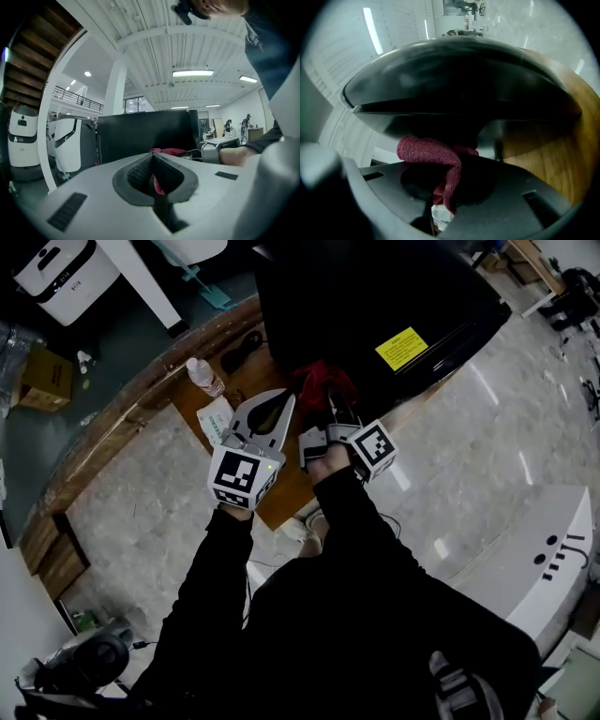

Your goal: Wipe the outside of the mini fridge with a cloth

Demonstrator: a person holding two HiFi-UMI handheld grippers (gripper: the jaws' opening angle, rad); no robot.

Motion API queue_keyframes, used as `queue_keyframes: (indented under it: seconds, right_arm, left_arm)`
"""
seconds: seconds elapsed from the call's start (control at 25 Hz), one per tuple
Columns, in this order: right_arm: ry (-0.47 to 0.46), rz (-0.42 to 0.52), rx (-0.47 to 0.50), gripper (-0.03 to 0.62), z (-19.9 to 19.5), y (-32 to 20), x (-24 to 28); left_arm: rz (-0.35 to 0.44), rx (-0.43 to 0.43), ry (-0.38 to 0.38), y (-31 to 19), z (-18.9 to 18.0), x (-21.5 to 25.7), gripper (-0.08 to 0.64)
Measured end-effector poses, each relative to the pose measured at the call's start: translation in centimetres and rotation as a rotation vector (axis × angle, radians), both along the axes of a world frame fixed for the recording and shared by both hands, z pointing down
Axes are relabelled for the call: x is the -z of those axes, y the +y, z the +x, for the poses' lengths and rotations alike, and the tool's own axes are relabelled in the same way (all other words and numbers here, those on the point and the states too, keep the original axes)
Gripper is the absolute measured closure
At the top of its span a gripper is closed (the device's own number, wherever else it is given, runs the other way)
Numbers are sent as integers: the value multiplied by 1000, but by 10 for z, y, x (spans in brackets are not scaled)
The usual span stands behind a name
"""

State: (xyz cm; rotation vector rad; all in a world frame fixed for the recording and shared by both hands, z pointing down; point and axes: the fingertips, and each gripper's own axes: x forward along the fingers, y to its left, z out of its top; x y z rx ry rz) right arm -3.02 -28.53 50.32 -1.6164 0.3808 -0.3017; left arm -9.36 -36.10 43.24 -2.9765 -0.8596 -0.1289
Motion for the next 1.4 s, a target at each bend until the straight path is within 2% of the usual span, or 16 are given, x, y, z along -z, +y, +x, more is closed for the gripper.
queue_keyframes:
  seconds: [0.2,0.44,0.64,0.8,1.04,1.12,1.2,1.28,1.4]
  right_arm:
    - [-81,-56,1,508,3,0,-70]
    - [-184,-108,-6,506,3,3,-152]
    - [-271,-150,-9,505,2,5,-217]
    - [-352,-181,-18,505,-3,10,-261]
    - [-432,-194,-61,508,-11,18,-292]
    - [-414,-238,-36,509,-17,20,-284]
    - [-349,-308,53,509,-29,11,-260]
    - [-226,-400,209,509,-52,-7,-219]
    - [13,-530,449,509,-100,-22,-139]
  left_arm:
    - [-46,-8,-96,2,4,-62,557]
    - [-118,32,-246,-2,8,-145,557]
    - [-100,49,-351,-1,1,-202,557]
    - [-92,62,-394,1,-13,-222,557]
    - [-103,96,-390,-6,-33,-211,557]
    - [-139,119,-369,-9,-38,-195,557]
    - [-154,132,-331,-11,-45,-173,557]
    - [-147,131,-285,-13,-54,-148,557]
    - [-123,106,-211,-5,-70,-108,557]
